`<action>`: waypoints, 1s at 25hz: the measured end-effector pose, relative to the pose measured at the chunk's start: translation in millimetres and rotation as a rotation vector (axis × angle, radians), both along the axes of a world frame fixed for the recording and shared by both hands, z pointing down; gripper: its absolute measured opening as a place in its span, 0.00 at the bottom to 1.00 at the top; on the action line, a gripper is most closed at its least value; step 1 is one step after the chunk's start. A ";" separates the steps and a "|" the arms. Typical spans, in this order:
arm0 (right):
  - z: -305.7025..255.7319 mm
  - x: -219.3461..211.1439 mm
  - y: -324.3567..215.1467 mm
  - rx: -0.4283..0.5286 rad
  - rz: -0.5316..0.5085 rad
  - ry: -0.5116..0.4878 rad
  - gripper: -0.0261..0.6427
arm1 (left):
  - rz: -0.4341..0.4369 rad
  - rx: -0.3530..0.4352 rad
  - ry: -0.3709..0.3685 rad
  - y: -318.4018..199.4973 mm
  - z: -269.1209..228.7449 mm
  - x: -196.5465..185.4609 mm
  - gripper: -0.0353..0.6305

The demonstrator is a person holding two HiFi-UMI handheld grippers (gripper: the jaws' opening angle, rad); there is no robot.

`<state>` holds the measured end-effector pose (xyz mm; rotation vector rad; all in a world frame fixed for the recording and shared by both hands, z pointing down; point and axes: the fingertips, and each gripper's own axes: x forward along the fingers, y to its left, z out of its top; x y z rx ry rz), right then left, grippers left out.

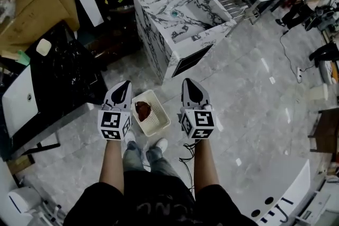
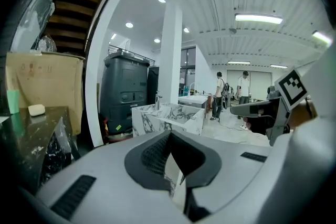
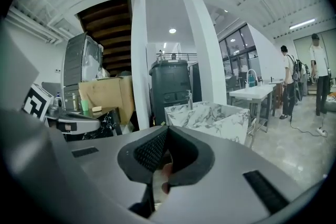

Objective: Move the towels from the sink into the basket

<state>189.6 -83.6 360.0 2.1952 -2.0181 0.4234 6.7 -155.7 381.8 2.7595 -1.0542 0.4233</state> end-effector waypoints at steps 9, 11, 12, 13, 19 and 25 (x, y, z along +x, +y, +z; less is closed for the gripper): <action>-60.1 -2.8 14.2 0.058 0.006 0.025 0.06 | -0.021 0.055 0.036 7.5 -58.8 -12.7 0.08; -72.1 -2.6 18.3 0.071 0.006 0.027 0.06 | -0.034 0.064 0.045 6.6 -69.2 -17.8 0.08; -77.7 -2.3 19.9 0.077 0.004 0.032 0.06 | -0.042 0.070 0.047 5.9 -74.1 -20.5 0.08; -82.8 -2.0 21.2 0.082 0.002 0.038 0.06 | -0.047 0.078 0.043 5.4 -79.1 -22.9 0.08; -112.4 -1.8 22.9 0.136 -0.011 0.057 0.06 | -0.071 0.141 0.063 2.8 -116.3 -32.3 0.08; -133.9 -12.4 24.8 0.170 -0.039 0.077 0.06 | -0.076 0.189 0.076 7.3 -147.1 -38.6 0.08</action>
